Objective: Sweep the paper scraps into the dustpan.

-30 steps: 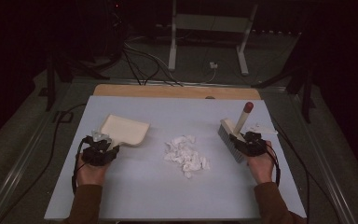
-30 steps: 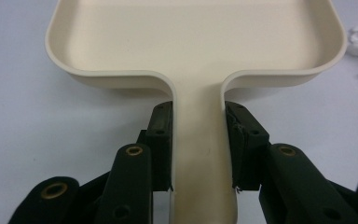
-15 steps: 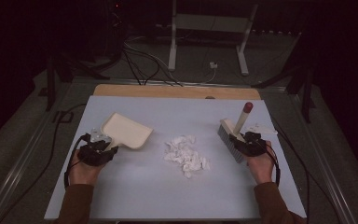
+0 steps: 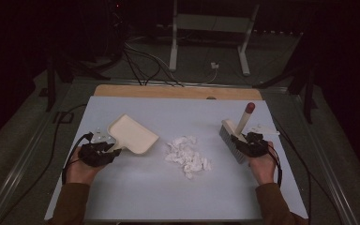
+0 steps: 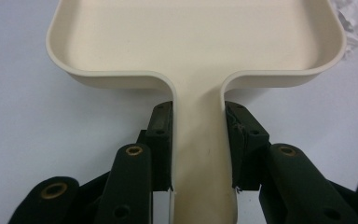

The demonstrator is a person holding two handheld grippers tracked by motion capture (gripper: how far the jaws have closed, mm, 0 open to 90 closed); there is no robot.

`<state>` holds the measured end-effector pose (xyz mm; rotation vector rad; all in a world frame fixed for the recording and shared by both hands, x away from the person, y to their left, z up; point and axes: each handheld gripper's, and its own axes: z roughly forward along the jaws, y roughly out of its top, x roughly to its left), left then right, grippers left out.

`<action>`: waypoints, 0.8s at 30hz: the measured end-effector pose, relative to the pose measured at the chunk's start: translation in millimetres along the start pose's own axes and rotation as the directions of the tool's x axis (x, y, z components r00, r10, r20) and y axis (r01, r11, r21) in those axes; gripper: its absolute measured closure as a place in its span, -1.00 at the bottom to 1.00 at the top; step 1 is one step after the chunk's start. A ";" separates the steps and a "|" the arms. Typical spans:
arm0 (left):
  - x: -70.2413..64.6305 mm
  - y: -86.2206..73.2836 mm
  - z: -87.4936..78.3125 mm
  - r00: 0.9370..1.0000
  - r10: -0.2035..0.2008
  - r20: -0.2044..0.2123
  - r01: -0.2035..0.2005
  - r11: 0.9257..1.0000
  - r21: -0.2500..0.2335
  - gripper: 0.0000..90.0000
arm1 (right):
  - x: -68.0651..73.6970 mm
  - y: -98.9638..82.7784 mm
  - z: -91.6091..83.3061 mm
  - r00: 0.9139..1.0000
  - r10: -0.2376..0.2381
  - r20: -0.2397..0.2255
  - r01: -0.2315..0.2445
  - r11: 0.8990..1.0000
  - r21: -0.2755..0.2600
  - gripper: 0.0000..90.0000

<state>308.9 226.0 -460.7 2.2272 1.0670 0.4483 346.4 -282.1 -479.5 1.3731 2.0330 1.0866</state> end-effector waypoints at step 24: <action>-9.2 3.8 -0.6 0.973 0.184 0.139 -0.190 0.981 0.031 0.48 | 0.0 -0.2 -0.3 1.000 0.002 -0.002 -0.002 1.000 0.000 0.49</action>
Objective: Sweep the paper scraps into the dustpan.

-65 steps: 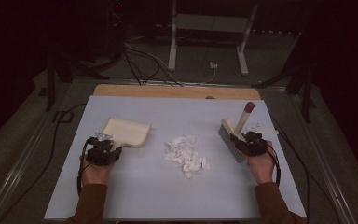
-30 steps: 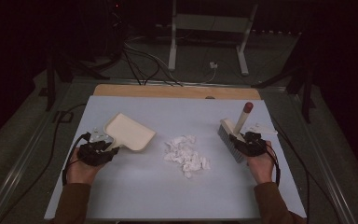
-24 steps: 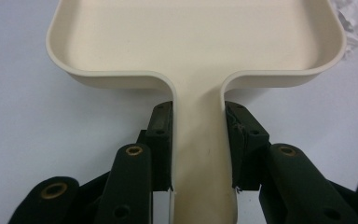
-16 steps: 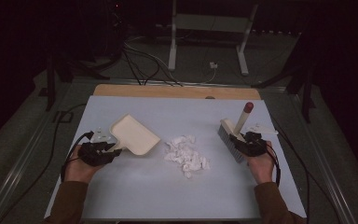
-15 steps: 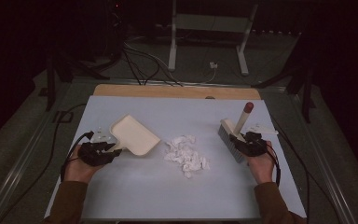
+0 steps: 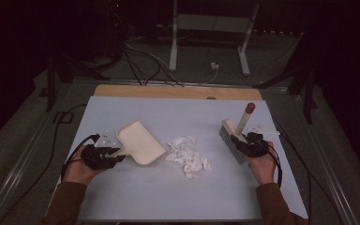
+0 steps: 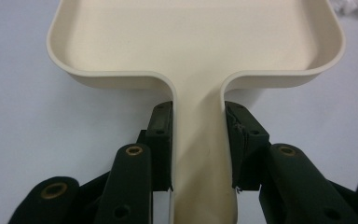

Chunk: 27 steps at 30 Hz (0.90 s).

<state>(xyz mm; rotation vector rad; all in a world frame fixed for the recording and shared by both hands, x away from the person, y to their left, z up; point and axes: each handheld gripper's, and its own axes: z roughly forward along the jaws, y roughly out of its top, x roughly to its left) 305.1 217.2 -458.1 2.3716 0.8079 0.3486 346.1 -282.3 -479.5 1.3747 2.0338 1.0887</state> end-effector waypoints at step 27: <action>-25.1 3.9 18.2 0.979 0.151 0.138 -0.167 0.979 0.115 0.48 | -0.7 -0.6 -0.4 1.000 0.003 -0.002 -0.003 1.000 -0.003 0.49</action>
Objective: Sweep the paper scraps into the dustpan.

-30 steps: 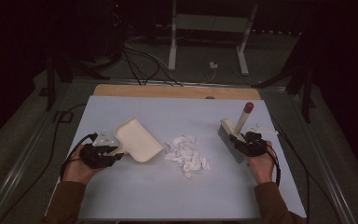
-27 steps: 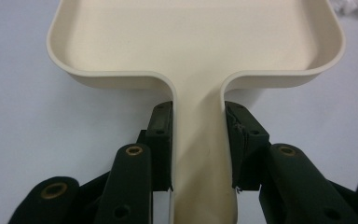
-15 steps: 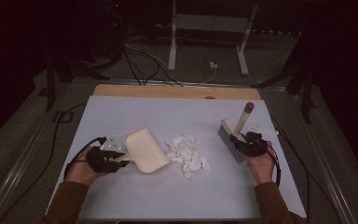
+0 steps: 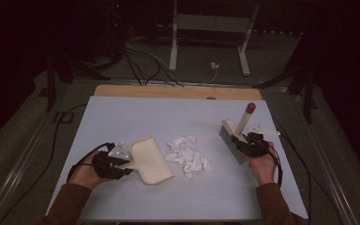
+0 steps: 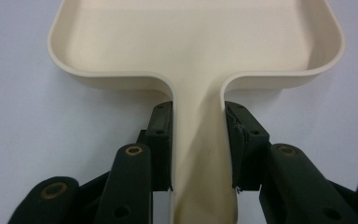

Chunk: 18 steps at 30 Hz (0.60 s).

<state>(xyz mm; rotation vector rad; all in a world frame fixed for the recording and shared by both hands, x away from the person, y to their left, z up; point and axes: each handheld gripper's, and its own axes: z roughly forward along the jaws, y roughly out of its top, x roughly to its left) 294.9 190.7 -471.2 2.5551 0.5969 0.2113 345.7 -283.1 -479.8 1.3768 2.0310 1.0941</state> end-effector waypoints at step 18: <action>-4.0 3.7 3.3 0.998 0.040 0.046 -0.041 0.999 0.030 0.48 | -0.1 -0.3 -0.1 1.000 0.000 0.000 0.000 1.000 -0.001 0.49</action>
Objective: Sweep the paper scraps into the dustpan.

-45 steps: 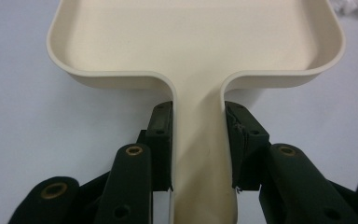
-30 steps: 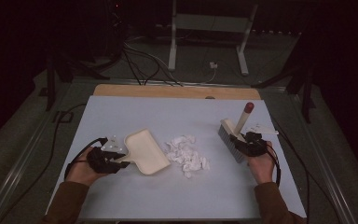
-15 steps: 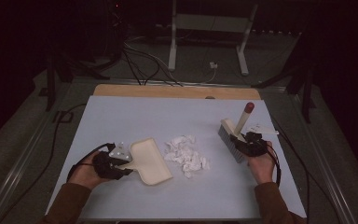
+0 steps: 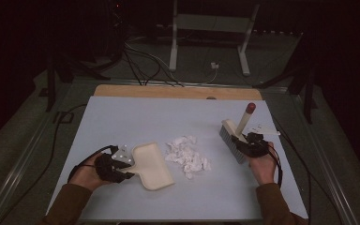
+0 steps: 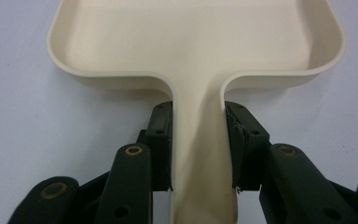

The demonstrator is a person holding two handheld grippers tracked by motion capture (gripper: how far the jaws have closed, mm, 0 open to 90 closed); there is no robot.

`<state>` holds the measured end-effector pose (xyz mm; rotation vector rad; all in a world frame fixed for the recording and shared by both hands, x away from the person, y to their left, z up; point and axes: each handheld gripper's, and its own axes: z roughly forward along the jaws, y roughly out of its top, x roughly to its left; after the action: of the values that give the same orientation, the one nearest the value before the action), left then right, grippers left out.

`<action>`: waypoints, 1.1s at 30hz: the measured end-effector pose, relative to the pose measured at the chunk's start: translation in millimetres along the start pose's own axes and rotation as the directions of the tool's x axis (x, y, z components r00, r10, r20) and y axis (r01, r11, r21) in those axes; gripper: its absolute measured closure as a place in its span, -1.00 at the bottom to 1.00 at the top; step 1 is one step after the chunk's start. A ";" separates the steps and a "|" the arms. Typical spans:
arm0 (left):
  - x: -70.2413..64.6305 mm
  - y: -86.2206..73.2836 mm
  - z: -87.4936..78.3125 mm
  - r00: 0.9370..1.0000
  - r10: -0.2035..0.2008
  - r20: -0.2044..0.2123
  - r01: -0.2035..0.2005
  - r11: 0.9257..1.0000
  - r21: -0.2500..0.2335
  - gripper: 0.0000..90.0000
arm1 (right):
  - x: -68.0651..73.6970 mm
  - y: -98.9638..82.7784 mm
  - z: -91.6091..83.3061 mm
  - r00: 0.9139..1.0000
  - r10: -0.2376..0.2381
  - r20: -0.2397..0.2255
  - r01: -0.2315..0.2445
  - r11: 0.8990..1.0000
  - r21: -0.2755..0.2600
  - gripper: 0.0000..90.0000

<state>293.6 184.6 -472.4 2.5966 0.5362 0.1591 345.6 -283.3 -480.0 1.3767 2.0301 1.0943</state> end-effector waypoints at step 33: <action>-1.0 29.0 19.8 1.000 0.020 0.024 -0.020 1.000 -0.016 0.47 | 1.3 0.2 0.2 1.000 -0.005 0.003 0.005 1.000 0.000 0.49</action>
<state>306.7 152.1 -475.9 2.5861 0.4990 0.1380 345.3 -282.1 -479.8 1.3714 2.0310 1.0890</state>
